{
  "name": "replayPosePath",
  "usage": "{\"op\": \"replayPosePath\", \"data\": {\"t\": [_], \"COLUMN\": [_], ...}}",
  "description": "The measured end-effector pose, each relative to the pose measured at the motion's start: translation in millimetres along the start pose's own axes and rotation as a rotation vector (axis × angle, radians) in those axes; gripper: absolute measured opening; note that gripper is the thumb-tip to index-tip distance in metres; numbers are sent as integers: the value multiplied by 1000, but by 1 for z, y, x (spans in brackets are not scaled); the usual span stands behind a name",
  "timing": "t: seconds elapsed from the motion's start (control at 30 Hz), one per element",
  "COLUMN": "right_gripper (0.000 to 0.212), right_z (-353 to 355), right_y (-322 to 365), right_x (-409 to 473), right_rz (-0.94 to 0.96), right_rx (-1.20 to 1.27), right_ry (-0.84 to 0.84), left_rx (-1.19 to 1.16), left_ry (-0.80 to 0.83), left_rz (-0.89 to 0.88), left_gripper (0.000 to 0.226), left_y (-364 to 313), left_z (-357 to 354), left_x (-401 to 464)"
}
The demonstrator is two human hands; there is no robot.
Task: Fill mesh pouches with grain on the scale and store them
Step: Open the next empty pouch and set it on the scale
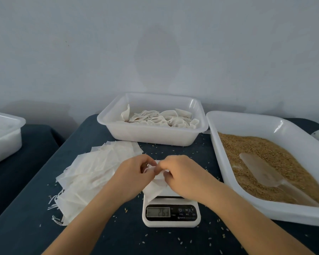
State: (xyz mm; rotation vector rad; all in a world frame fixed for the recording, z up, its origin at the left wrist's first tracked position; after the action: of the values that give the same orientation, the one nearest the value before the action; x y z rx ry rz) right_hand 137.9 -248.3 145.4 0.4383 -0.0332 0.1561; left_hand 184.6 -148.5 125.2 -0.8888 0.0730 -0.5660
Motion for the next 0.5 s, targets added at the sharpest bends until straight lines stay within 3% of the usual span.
{"op": "replayPosePath", "data": {"t": [0.13,0.3,0.4,0.5], "right_gripper": [42,19,12,13], "right_z": [-13,6,9,8], "right_y": [-2,-7,-11,-11], "right_x": [-2,-1,0,-2], "right_rz": [-34,-86,-115,-131], "right_rx": [-148,-1,97,104], "right_ry": [206,92,66,62], "left_rx": [12,12,30,106], "left_ry": [69,3,-57,-60], "left_rz": [-45,-179,-361,-530], "left_gripper": [15,33,38,23], "left_y": [-13,-28,-44,-58], "left_z": [-9,-4,-3,-7], "left_x": [1,-8,-18,-25]}}
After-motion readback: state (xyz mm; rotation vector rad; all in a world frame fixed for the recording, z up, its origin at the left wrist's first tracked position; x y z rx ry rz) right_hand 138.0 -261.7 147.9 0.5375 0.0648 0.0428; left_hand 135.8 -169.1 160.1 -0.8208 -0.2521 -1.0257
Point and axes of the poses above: each hand's wrist, its own x-axis towards the middle knuckle, its own z-axis out of the back of the hand, y = z × x, the point moved 8 cm from there along x, towards the middle knuckle, and after that the axes turned 3 degrees about -z, right-handed, at the moved point
